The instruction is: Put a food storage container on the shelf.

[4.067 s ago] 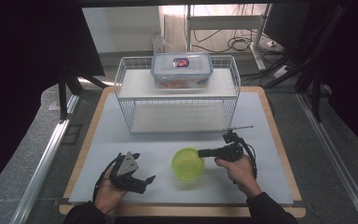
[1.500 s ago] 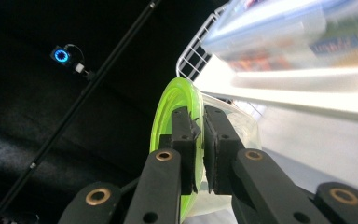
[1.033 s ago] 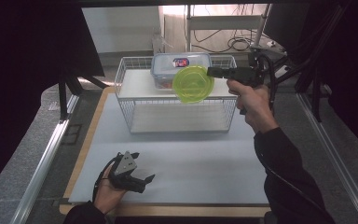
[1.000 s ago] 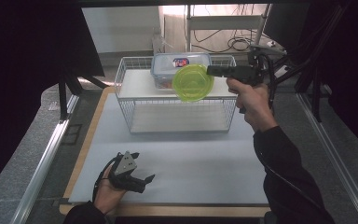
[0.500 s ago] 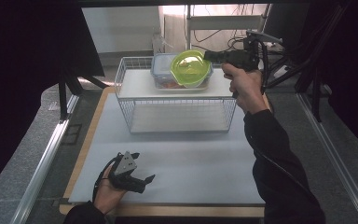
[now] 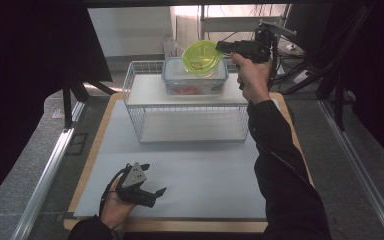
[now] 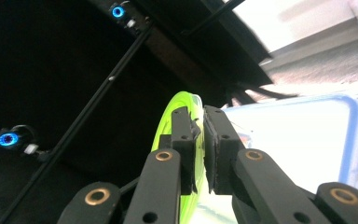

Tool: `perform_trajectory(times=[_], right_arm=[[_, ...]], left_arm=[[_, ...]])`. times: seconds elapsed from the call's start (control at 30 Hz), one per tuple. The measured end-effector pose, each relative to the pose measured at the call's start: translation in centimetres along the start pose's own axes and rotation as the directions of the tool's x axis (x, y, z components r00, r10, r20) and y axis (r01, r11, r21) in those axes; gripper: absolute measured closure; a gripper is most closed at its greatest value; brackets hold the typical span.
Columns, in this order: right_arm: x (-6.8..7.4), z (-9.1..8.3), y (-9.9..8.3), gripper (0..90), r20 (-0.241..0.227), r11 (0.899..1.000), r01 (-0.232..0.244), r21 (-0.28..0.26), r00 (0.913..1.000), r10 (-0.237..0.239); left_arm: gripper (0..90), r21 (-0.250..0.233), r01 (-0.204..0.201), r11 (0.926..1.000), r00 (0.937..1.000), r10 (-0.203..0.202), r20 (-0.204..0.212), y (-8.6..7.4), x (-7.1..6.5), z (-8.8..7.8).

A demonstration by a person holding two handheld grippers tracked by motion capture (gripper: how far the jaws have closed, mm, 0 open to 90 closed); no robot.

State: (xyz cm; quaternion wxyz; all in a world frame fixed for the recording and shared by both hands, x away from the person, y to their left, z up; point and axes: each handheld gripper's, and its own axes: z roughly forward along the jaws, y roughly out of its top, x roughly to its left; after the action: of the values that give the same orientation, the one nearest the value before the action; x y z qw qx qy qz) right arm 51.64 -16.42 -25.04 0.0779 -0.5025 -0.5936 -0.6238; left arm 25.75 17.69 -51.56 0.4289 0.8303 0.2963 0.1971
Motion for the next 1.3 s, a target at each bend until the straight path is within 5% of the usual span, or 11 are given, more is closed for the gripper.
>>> perform_trajectory(times=[0.1, 0.2, 0.43, 0.6, 0.8, 0.93, 1.07, 1.2, 1.3], right_arm=[[-0.1, 0.2, 0.0, 81.9, 0.017, 1.0, 0.015, -0.019, 0.9997, -0.015], [0.2, 0.4, -0.2, 79.8, 0.102, 0.996, 0.086, -0.02, 0.9913, -0.083], [-0.1, 0.6, -0.3, 68.1, 0.156, 0.991, 0.133, -0.028, 0.9796, -0.127], [0.2, -0.1, -0.1, 56.0, 0.185, 0.976, 0.217, -0.021, 0.9602, -0.209], [0.8, -2.4, -0.2, 54.3, 0.233, 0.948, 0.316, -0.025, 0.9242, -0.302], [1.0, -3.8, -1.5, 70.6, 0.275, 0.92, 0.391, 0.001, 0.8848, -0.376], [0.7, -3.5, -3.2, 89.0, 0.292, 0.892, 0.445, 0.084, 0.8445, -0.449], [0.4, -2.1, -4.2, 90.0, 0.293, 0.872, 0.467, 0.148, 0.8208, -0.49], [0.4, -1.1, -4.4, 90.0, 0.29, 0.867, 0.472, 0.163, 0.8167, -0.499]], left_arm=[[4.0, 0.001, -0.001, 1.0, 1.0, 0.001, 0.002, 0.0, 0.0, 0.0], [4.0, 0.004, -0.006, 1.0, 1.0, 0.006, 0.005, 0.0, -0.1, 0.0], [4.0, 0.011, -0.015, 0.9998, 0.9998, 0.015, 0.01, 0.0, -0.2, 0.2], [4.0, 0.009, -0.017, 0.9998, 0.9998, 0.017, 0.009, 0.1, -0.3, 0.2], [4.0, 0.011, -0.02, 0.9997, 0.9998, 0.02, 0.008, 0.1, -0.3, 0.2], [4.1, 0.012, -0.021, 0.9997, 0.9998, 0.021, 0.008, 0.1, -0.3, 0.2], [4.1, 0.013, -0.024, 0.9996, 0.9997, 0.024, 0.008, 0.1, -0.4, 0.3], [4.1, 0.014, -0.026, 0.9996, 0.9996, 0.026, 0.01, 0.1, -0.5, 0.4], [4.1, 0.015, -0.029, 0.9995, 0.9995, 0.029, 0.01, 0.1, -0.5, 0.4]])
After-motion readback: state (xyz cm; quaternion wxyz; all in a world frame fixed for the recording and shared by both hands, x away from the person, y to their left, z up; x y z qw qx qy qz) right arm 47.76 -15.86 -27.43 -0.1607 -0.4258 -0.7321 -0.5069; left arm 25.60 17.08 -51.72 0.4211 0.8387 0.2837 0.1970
